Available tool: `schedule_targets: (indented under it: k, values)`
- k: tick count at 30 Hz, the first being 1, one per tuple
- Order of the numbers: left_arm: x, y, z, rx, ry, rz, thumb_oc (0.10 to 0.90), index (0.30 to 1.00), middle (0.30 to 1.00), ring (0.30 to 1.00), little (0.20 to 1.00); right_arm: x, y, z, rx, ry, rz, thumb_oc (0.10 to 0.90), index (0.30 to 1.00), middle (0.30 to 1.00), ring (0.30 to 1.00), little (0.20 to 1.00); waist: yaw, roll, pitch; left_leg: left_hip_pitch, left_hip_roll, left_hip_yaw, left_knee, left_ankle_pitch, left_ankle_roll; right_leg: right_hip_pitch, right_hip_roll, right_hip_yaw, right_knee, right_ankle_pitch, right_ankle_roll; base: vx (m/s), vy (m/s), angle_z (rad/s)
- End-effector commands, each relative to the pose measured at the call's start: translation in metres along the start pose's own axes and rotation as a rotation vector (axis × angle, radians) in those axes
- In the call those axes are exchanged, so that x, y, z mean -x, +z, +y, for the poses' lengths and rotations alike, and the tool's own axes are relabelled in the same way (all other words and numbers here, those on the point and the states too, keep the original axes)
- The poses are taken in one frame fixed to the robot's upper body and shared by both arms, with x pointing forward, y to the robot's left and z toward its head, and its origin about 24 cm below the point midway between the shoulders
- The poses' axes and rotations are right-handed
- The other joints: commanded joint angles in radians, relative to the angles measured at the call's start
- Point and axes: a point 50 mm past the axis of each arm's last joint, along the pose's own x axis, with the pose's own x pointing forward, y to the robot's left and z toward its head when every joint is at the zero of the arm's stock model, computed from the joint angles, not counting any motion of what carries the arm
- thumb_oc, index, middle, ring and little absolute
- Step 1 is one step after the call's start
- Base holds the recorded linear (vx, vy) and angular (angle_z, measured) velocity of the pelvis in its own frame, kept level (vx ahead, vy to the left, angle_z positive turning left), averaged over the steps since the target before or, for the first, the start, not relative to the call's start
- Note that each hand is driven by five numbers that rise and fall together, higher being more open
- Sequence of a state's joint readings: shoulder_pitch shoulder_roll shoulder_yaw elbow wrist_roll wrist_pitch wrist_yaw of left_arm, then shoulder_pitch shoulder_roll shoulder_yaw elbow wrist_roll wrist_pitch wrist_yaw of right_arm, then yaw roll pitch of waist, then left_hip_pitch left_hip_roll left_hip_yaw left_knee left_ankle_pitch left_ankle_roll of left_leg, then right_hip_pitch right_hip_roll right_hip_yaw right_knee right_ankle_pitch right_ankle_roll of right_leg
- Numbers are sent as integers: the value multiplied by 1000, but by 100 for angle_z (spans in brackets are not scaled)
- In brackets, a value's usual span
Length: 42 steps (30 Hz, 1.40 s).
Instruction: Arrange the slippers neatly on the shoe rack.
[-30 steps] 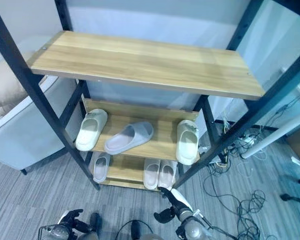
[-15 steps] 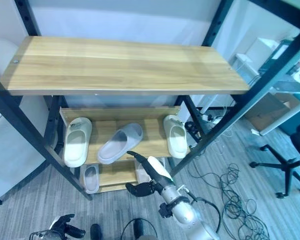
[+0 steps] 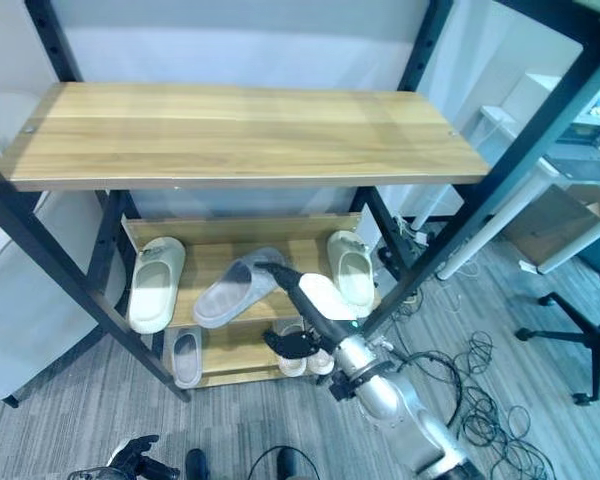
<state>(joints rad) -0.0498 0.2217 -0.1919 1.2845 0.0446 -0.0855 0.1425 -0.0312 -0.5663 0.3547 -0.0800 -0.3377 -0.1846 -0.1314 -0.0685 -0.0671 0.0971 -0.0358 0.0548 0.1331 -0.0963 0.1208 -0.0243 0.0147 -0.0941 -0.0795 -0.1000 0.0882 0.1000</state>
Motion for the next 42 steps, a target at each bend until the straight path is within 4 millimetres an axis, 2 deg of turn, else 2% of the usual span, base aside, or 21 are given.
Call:
schedule_targets:
  k: [1, 7, 10, 14, 17, 25, 27, 30, 34, 37, 42]
  values:
    - [0, 1, -5, -92, -12, -4, 800, 900, 900, 900, 900, -39, 23, -53, -9, -300, -149, 800, 900, 900, 900, 900, 42, 16, -21, 25, -7, -47, 9, -117, -19, 37, -21, 31, 13, -115, 49, 43, -29, 17]
    - [1, -7, -2, -97, 0, 13, 800, 900, 900, 900, 900, -49, 11, -60, -13, -343, -96, 800, 900, 900, 900, 900, 57, 26, -28, 27, -6, -58, 9, -115, -24, 44, -22, 15, 13, -121, 48, 40, -29, 11]
    - [2, -14, -1, -103, 1, 43, 800, 900, 900, 900, 900, -59, 6, -62, -167, -389, -62, 800, 900, 900, 900, 900, 63, 35, -30, 20, -9, -62, 9, -111, -26, 39, -24, 8, 13, -120, 48, 28, -19, 7]
    - [3, -17, 0, -104, 4, 55, 800, 900, 900, 900, 900, -64, 7, -64, -220, -406, -66, 800, 900, 900, 900, 900, 67, 39, -31, 17, -10, -61, 9, -111, -28, 35, -25, 8, 13, -121, 48, 7, 0, 1]
    - [4, -23, -2, -112, -2, 72, 800, 900, 900, 900, 900, -75, 15, -66, -409, -412, -93, 800, 900, 900, 900, 900, 74, 49, -32, 7, -11, -63, 9, -108, -33, 26, -25, 5, 13, -123, 46, 18, 1, 2]
    - [3, -18, 2, -105, 12, 57, 800, 900, 900, 900, 900, -88, 17, -68, -443, -377, -72, 800, 900, 900, 900, 900, 83, 53, -23, -9, -11, -67, 9, -104, -37, 12, -23, 1, 13, -124, 44, 2, -2, 3]
    - [1, -13, 7, -107, 25, 41, 800, 900, 900, 900, 900, -98, 13, -64, -555, -325, -30, 800, 900, 900, 900, 900, 87, 51, -15, -26, -11, -69, 9, -99, -41, -2, -22, 0, 13, -122, 42, -18, -3, 0]
    - [1, -13, 11, -97, 36, 45, 800, 900, 900, 900, 900, -104, 18, -71, -490, -277, -36, 800, 900, 900, 900, 900, 86, 47, -8, -38, -10, -71, 9, -95, -43, -14, -19, 0, 13, -122, 40, -7, -2, 3]
    - [0, -11, 15, -88, 44, 39, 800, 900, 900, 900, 900, -103, 22, -75, -419, -214, -56, 800, 900, 900, 900, 900, 84, 44, 0, -47, -8, -73, 9, -93, -46, -19, -17, -2, 13, -123, 38, -1, -5, 3]
    - [1, -15, 15, -98, 31, 56, 800, 900, 900, 900, 900, -106, 13, -77, -351, -168, -9, 800, 900, 900, 900, 900, 83, 36, 2, -53, -7, -83, 9, -92, -47, -23, -13, -5, 13, -125, 36, 0, 0, 0]
    - [1, -17, 16, -87, 34, 69, 800, 900, 900, 900, 900, -108, 11, -78, -311, -165, 9, 800, 900, 900, 900, 900, 80, 33, 9, -52, -6, -82, 9, -93, -47, -25, -11, -4, 13, -125, 35, 0, 0, 0]
